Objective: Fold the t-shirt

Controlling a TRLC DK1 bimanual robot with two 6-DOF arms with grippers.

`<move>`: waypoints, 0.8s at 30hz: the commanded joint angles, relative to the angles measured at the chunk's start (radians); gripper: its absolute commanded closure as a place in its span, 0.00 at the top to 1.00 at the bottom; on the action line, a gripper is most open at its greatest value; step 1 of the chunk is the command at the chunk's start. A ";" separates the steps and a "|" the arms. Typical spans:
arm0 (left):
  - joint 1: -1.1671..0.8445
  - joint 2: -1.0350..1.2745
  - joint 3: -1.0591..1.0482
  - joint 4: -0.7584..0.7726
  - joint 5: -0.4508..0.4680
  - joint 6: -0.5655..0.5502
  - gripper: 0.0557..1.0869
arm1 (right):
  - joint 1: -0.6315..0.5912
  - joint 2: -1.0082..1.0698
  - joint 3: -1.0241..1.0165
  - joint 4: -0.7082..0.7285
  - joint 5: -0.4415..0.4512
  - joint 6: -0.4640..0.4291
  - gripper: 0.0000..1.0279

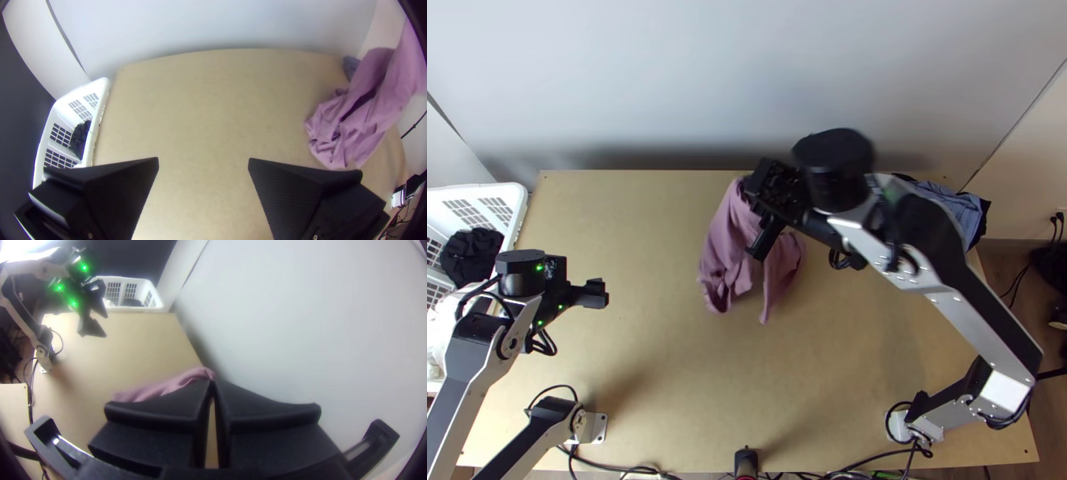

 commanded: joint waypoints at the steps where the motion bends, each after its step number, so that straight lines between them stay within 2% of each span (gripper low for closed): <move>1: -0.017 0.005 -0.013 0.015 -0.002 0.004 0.95 | 0.060 0.001 0.139 0.066 0.098 -0.112 0.03; 7: -0.019 0.004 -0.016 0.015 -0.002 0.005 0.95 | 0.100 -0.034 0.139 0.250 0.184 -0.214 0.03; 12: -0.020 -0.009 -0.030 0.011 -0.002 0.009 0.95 | 0.152 -0.062 0.141 0.370 0.213 -0.326 0.03; 20: -0.030 -0.016 -0.045 0.011 -0.002 0.009 0.95 | 0.230 -0.101 0.127 0.305 0.225 -0.351 0.03; 22: -0.031 -0.016 -0.048 0.011 -0.001 0.007 0.95 | 0.229 -0.118 0.095 0.224 0.225 -0.308 0.03; 24: -0.031 -0.018 -0.053 0.011 -0.002 0.007 0.95 | 0.224 -0.131 0.056 0.086 0.220 -0.219 0.03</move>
